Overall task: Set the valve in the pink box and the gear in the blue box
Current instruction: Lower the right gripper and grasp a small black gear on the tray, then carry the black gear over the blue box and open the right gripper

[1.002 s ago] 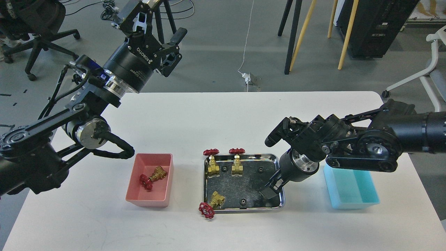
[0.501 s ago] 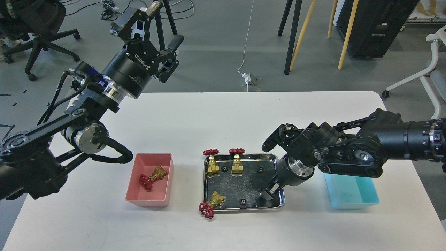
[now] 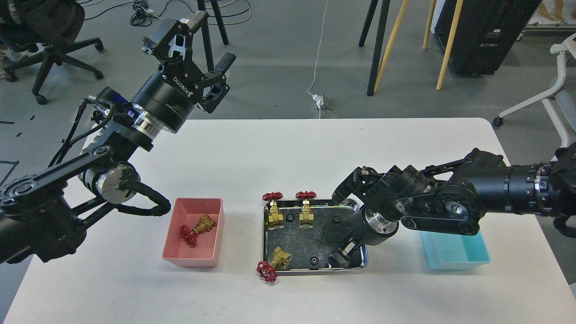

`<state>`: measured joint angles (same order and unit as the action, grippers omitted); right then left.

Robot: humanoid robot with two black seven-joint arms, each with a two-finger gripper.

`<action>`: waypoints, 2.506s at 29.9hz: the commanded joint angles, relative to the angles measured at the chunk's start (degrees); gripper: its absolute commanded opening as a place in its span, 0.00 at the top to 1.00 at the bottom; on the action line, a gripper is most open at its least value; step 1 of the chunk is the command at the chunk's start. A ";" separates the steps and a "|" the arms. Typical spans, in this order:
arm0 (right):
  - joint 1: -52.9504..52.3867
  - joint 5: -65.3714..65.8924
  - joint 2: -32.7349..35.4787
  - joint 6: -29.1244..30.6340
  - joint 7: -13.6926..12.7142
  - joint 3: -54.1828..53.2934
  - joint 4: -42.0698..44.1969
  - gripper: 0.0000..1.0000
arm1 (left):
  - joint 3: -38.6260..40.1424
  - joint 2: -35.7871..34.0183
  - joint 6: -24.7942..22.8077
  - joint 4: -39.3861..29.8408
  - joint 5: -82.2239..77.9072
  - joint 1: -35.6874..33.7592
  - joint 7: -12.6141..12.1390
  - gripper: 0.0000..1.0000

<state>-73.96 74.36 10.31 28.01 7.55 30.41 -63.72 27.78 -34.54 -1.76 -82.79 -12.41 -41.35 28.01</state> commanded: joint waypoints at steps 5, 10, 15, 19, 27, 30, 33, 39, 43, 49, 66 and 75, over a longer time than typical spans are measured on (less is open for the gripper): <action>0.92 0.08 -0.37 -0.01 0.01 0.09 1.93 0.48 | -0.09 0.09 0.00 0.17 0.02 0.05 -0.01 0.12; 1.54 0.08 -0.46 -0.01 0.01 0.09 2.90 0.48 | -0.09 0.18 0.00 0.26 0.02 0.05 -0.01 0.11; 1.89 0.08 -1.69 -0.01 0.01 0.09 3.34 0.50 | -0.09 0.26 -0.08 0.35 0.02 0.13 -0.01 0.11; 1.89 0.08 -1.95 -0.01 0.01 0.09 4.04 0.51 | -0.09 0.26 -0.08 0.35 0.02 0.13 -0.01 0.11; 1.89 0.00 -2.48 -0.01 0.01 0.09 5.09 0.54 | -0.09 0.35 0.00 0.44 0.02 0.48 -0.01 0.11; 1.89 0.00 -2.48 -0.01 0.01 0.00 5.09 0.55 | -0.09 0.44 0.00 0.44 0.02 0.48 -0.01 0.11; 1.80 0.00 -2.48 -0.01 0.10 0.00 5.09 0.60 | -0.09 0.44 -0.08 0.44 -0.07 0.48 -0.01 0.11; 1.80 0.00 -2.48 -0.01 0.01 0.00 5.09 0.78 | -0.09 0.44 -0.08 0.44 -0.07 0.48 -0.01 0.11; 1.63 0.00 -2.83 -0.01 0.01 -0.09 5.09 0.85 | -0.09 0.44 -0.08 0.44 -0.07 0.66 -0.01 0.11; 0.92 -0.27 -2.92 -0.01 0.01 -0.52 4.66 0.92 | -0.18 0.44 -0.08 0.44 -0.07 0.66 -0.01 0.11; -7.78 0.08 30.28 -0.01 -0.17 -6.15 -13.09 0.93 | -0.18 2.81 -0.08 0.88 -0.16 0.75 -0.01 0.11; -0.40 8.43 41.72 -0.01 -0.43 -6.06 -14.15 0.93 | -0.89 4.66 0.00 0.96 -0.25 0.75 -0.01 0.11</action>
<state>-75.83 81.84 50.02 28.01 7.13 24.48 -77.66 27.11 -30.10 -1.76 -81.74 -12.66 -40.61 28.00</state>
